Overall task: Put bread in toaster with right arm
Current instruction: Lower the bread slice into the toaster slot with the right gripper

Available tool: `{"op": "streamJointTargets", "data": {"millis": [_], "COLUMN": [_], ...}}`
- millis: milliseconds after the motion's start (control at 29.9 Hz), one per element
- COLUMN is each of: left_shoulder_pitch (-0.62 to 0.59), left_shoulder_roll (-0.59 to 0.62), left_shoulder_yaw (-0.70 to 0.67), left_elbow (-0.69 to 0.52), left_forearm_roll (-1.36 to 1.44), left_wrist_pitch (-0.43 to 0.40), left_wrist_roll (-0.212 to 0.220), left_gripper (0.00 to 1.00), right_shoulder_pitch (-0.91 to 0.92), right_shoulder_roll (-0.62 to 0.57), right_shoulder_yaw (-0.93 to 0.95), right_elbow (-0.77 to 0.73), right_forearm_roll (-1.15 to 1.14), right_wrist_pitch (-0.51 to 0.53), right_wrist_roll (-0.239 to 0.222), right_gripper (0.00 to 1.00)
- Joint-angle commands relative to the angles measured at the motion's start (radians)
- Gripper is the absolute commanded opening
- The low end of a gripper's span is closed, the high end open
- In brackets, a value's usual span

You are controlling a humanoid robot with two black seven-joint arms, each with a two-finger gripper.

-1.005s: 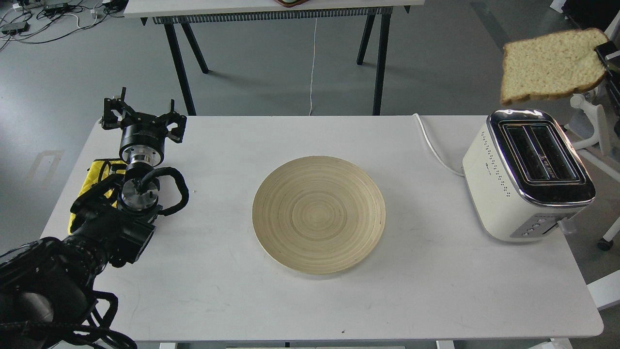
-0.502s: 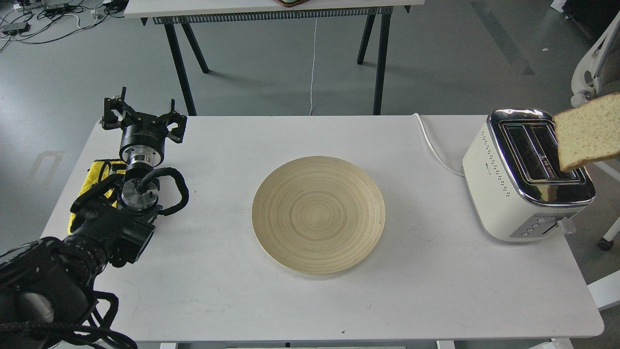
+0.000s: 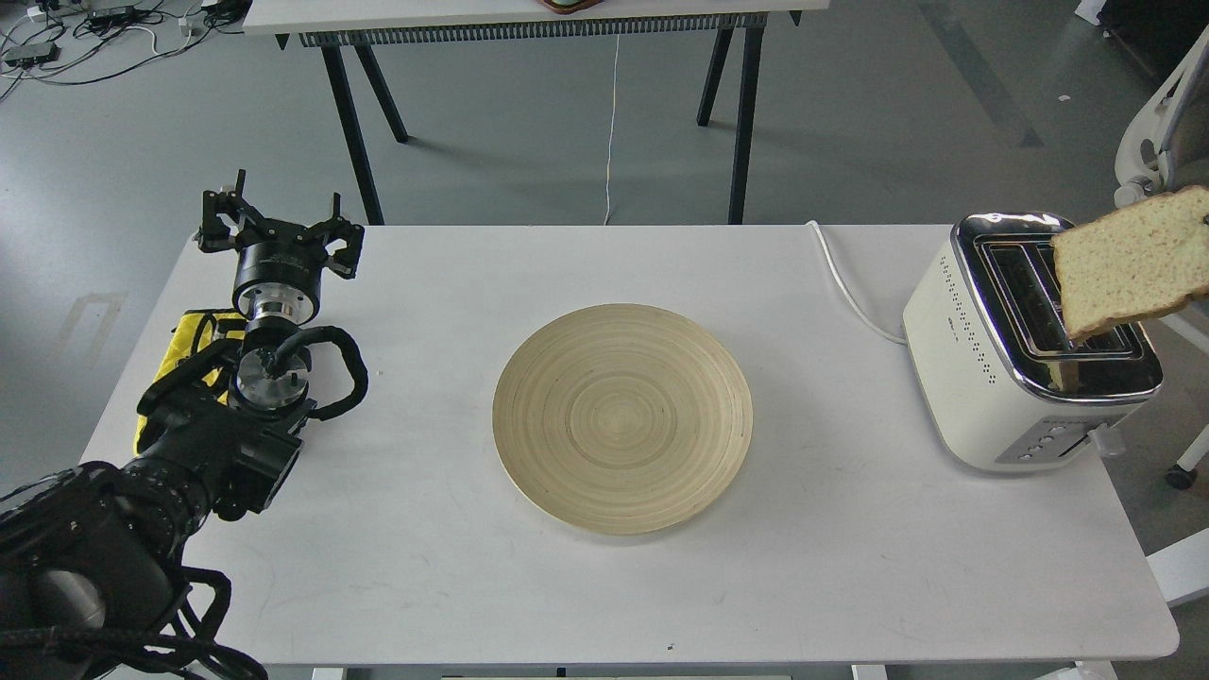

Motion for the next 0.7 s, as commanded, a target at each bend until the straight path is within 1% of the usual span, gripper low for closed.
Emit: {"op": "streamJointTargets", "data": {"millis": [0, 268, 368, 569, 670], "left_shoulder_pitch": [0.0, 0.0, 0.0, 0.0, 0.0], "left_shoulder_roll": [0.0, 0.0, 0.0, 0.0, 0.0], "left_shoulder_yaw": [0.0, 0.0, 0.0, 0.0, 0.0], "left_elbow": [0.0, 0.0, 0.0, 0.0, 0.0], "left_forearm_roll": [0.0, 0.0, 0.0, 0.0, 0.0], "left_wrist_pitch": [0.0, 0.0, 0.0, 0.0, 0.0], "left_wrist_roll": [0.0, 0.0, 0.0, 0.0, 0.0], "left_gripper": [1.0, 1.0, 1.0, 1.0, 1.0], "right_shoulder_pitch": [0.0, 0.005, 0.003, -0.001, -0.001], "right_shoulder_roll": [0.016, 0.03, 0.059, 0.125, 0.144], "right_shoulder_yaw": [0.001, 0.006, 0.003, -0.001, -0.001], "right_elbow": [-0.002, -0.003, -0.005, -0.08, -0.094], "right_forearm_roll": [-0.001, -0.001, -0.003, -0.038, -0.039], "right_wrist_pitch": [0.0, 0.0, 0.0, 0.0, 0.0], "right_wrist_roll": [0.0, -0.003, -0.003, -0.005, -0.006], "right_gripper": [0.0, 0.0, 0.0, 0.0, 0.0]}}
